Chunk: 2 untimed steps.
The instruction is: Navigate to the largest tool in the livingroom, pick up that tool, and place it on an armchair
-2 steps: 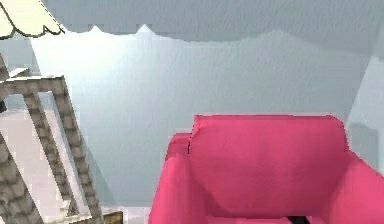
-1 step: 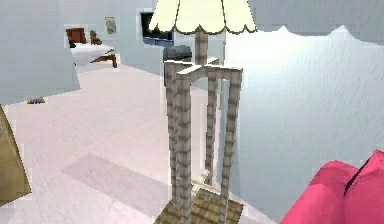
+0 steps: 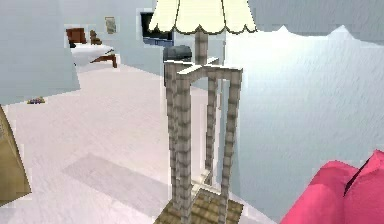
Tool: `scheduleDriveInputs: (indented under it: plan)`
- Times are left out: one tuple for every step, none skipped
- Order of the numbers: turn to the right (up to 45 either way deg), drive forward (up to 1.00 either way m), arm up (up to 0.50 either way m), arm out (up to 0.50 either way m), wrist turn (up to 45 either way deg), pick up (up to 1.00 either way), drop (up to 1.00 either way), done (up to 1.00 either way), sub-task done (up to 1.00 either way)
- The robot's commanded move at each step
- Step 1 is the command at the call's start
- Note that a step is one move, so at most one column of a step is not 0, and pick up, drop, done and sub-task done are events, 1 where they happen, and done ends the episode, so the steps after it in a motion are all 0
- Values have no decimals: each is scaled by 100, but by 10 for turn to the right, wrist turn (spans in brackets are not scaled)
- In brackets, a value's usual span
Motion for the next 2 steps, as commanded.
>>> scheduleDriveInputs:
  plan:
    - [0,0,0,0,450,0,0,0,0]
    - [0,0,0,0,450,0,0,0,0]
